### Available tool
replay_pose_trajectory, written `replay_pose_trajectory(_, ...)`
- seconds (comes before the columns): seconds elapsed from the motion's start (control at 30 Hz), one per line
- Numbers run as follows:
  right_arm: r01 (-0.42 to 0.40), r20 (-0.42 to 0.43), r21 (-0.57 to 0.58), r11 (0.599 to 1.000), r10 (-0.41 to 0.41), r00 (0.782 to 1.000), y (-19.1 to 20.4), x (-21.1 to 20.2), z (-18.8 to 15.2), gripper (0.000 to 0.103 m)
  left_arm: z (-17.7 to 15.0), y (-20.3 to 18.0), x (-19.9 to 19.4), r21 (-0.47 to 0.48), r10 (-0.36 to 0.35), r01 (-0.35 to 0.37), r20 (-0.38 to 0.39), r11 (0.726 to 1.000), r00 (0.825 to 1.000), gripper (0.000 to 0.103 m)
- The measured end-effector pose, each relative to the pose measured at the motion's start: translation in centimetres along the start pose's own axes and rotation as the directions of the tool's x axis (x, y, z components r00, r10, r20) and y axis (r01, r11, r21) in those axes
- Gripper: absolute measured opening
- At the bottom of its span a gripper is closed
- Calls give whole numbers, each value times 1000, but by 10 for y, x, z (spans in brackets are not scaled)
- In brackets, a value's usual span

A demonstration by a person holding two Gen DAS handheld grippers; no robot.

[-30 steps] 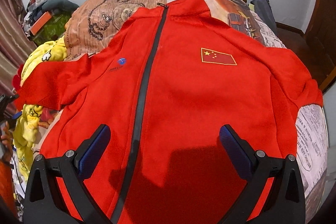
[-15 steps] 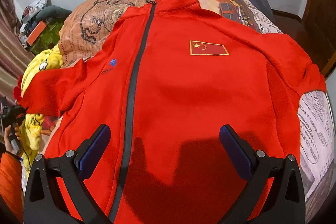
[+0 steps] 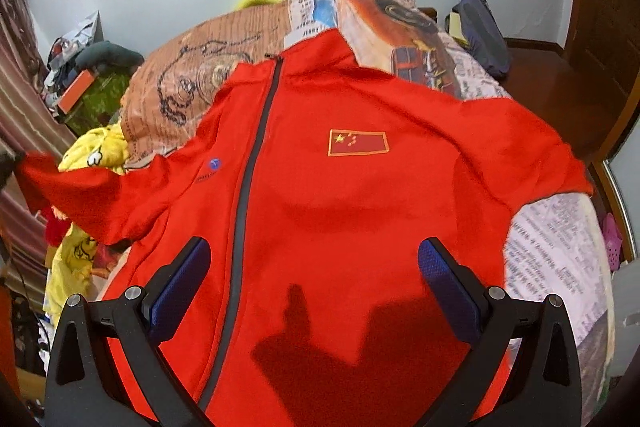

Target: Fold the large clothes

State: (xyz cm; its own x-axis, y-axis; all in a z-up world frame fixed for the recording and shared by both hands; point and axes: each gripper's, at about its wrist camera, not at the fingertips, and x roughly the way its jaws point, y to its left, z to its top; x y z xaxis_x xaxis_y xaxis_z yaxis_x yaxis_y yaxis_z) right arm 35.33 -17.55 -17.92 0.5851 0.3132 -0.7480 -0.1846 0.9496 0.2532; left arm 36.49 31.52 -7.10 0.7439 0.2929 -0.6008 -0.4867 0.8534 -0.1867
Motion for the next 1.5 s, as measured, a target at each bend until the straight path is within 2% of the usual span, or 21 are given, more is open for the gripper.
replay_pose_trajectory(0.2,4,19,-21,1000,-4,1000,-11,-8,4,103,8,-100,-7,112,-119,120,-11,986,993,3)
replay_pose_trajectory(0.33,10,22,-41,999,-9,1000,-17,-11,5,103,-1,-158,6,122,-206,214,-78,969,975,3)
replay_pose_trajectory(0.47,9,25,-55,998,-7,1000,-25,-15,3,103,-23,-212,21,181,-234,257,-141,949,962,3)
replay_pose_trajectory(0.53,4,25,-58,998,-2,1000,-29,-16,2,103,-38,-232,29,191,-255,288,-182,938,950,3)
replay_pose_trajectory(0.7,12,16,-66,998,-11,1000,-39,-13,-1,103,-78,-285,45,188,-317,379,-292,906,902,3)
replay_pose_trajectory(0.83,21,-1,-58,998,-21,1000,-47,-9,-6,103,-114,-323,52,234,-325,423,-361,876,874,3)
replay_pose_trajectory(0.9,22,-9,-53,998,-23,1000,-51,-7,-9,103,-136,-343,55,264,-321,449,-412,854,853,3)
replay_pose_trajectory(1.0,28,-18,-51,998,-29,999,-55,-6,-12,103,-164,-363,56,314,-299,473,-470,823,831,3)
replay_pose_trajectory(1.1,35,-22,-50,998,-37,999,-58,-7,-15,103,-193,-376,57,397,-239,475,-512,786,825,3)
replay_pose_trajectory(1.17,42,-25,-47,998,-43,999,-60,-8,-16,103,-209,-379,59,424,-211,481,-541,767,814,3)
replay_pose_trajectory(1.2,44,-27,-46,998,-46,999,-61,-8,-17,103,-216,-381,60,432,-200,490,-561,757,803,5)
replay_pose_trajectory(1.23,48,-29,-44,998,-49,998,-62,-9,-17,103,-223,-381,62,437,-189,500,-583,747,791,12)
replay_pose_trajectory(1.27,52,-31,-44,998,-53,998,-63,-9,-17,103,-230,-381,62,439,-175,515,-612,736,771,16)
replay_pose_trajectory(1.33,61,-34,-44,997,-62,997,-64,-11,-19,103,-238,-380,61,435,-162,532,-644,726,748,39)
replay_pose_trajectory(1.37,62,-35,-45,997,-64,997,-64,-11,-19,103,-241,-377,57,428,-166,546,-658,720,735,43)
replay_pose_trajectory(1.43,70,-36,-54,996,-72,997,-63,-13,-20,103,-241,-372,49,426,-172,557,-664,713,727,60)
replay_pose_trajectory(1.5,81,-36,-69,994,-83,996,-60,-16,-20,103,-238,-362,36,446,-166,547,-648,708,744,66)
